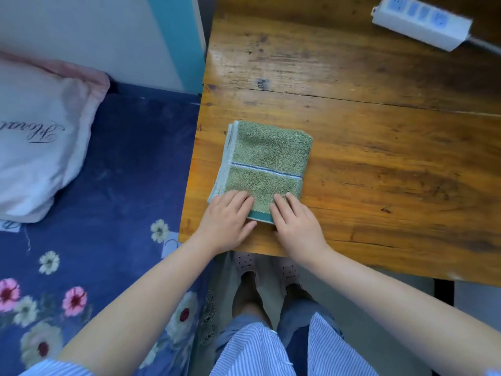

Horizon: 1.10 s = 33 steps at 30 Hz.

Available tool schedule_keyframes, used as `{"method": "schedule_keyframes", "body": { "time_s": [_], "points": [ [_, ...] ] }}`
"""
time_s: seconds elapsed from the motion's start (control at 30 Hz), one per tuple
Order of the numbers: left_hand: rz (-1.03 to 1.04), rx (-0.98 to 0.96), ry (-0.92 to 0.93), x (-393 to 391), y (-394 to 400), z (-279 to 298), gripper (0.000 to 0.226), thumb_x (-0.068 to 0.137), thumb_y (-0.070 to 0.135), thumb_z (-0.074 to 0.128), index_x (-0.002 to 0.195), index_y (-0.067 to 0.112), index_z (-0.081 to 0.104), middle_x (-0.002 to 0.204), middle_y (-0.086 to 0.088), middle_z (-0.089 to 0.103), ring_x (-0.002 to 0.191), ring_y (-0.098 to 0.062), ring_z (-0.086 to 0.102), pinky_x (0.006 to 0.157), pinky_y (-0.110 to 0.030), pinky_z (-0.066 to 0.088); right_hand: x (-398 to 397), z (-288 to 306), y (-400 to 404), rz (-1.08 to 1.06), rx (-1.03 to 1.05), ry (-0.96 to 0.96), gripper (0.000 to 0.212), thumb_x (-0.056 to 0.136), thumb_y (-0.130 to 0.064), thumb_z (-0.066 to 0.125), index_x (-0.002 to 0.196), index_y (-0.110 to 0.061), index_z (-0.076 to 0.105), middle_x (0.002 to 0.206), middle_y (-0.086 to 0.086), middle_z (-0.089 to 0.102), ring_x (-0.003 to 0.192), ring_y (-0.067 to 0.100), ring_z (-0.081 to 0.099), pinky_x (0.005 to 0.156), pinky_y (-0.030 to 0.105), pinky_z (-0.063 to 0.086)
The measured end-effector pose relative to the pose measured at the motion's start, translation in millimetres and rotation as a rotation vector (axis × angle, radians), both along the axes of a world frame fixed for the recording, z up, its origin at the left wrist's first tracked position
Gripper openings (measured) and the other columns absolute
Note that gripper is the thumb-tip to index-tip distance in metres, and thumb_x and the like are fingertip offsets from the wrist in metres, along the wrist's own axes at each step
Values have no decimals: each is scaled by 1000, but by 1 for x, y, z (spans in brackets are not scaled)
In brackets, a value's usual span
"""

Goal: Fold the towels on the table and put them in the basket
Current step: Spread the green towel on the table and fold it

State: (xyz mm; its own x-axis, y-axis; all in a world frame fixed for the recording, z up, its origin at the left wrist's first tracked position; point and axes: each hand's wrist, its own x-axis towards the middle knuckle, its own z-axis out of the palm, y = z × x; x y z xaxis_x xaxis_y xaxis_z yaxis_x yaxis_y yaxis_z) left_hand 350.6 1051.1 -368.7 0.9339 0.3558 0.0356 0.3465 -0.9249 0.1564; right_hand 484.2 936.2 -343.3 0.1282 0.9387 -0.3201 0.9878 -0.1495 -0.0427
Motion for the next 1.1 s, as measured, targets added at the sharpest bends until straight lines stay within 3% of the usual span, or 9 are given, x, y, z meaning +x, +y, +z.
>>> {"method": "schedule_keyframes", "body": {
  "time_s": [0.13, 0.33, 0.4, 0.53, 0.73, 0.8, 0.93, 1.03, 1.1],
  "points": [
    [57, 8, 124, -1, -2, 6, 66, 49, 41, 82, 103, 10, 61, 98, -4, 70, 95, -21, 60, 79, -31, 47, 3, -4, 10, 97, 3, -144, 37, 73, -7, 39, 82, -6, 75, 90, 12, 74, 77, 32, 71, 54, 28, 55],
    [161, -45, 216, 6, -10, 20, 69, 26, 34, 91, 88, 11, 71, 88, -2, 71, 78, -20, 70, 64, -26, 56, 10, 14, 31, 241, -104, -230, 13, 60, -12, 54, 58, -12, 67, 56, 4, 63, 47, 22, 58, 38, 18, 40],
    [215, -61, 238, 5, -17, 23, 68, 23, 36, 90, 85, 13, 72, 83, 1, 70, 74, -18, 70, 62, -24, 55, 19, 35, 36, 267, -182, -150, 21, 56, -9, 70, 76, -7, 66, 70, 8, 65, 60, 25, 63, 44, 24, 46],
    [349, -85, 254, -3, -36, 27, 61, 21, 32, 90, 76, 19, 67, 71, 5, 64, 62, -16, 64, 56, -21, 45, 41, 65, 42, 290, -293, 58, 26, 85, -5, 47, 111, -4, 52, 111, 14, 60, 102, 31, 58, 69, 34, 41],
    [473, -112, 94, -31, -84, 33, 60, 26, 19, 84, 78, 12, 55, 63, -2, 62, 56, -20, 63, 63, -26, 29, 43, 91, 31, 404, -406, 181, 9, 81, -12, 53, 82, -9, 45, 62, 1, 41, 73, 25, 45, 47, 26, 26],
    [558, -160, 64, -48, -98, 47, 40, 43, 29, 72, 76, 8, 66, 67, -3, 65, 60, -22, 65, 61, -24, 44, 33, 98, 25, 416, -403, 251, 13, 82, -13, 53, 92, -6, 52, 79, 8, 56, 82, 27, 52, 57, 29, 39],
    [921, -388, -80, -97, -114, 81, 68, 63, 45, 31, 110, 6, 61, 104, -10, 64, 102, -27, 57, 80, -32, 44, -5, 117, 12, 511, -303, 334, 61, 85, -33, 60, 137, -10, 38, 137, 9, 48, 124, 25, 46, 99, 32, 40],
    [1011, -372, -127, -142, -130, 115, 83, 51, 51, 16, 104, 7, 60, 100, -10, 63, 99, -26, 56, 78, -31, 40, -59, 127, -1, 694, -182, 171, 82, 80, -44, 64, 144, -14, 22, 147, 5, 34, 132, 23, 37, 102, 32, 35],
    [1052, -350, -144, -175, -144, 131, 83, 49, 51, 14, 102, 7, 60, 99, -9, 64, 97, -27, 56, 75, -29, 37, -97, 127, -8, 723, -75, 165, 65, 84, -28, 62, 139, -9, 32, 137, 11, 44, 125, 28, 44, 94, 35, 40]
  ]
}}
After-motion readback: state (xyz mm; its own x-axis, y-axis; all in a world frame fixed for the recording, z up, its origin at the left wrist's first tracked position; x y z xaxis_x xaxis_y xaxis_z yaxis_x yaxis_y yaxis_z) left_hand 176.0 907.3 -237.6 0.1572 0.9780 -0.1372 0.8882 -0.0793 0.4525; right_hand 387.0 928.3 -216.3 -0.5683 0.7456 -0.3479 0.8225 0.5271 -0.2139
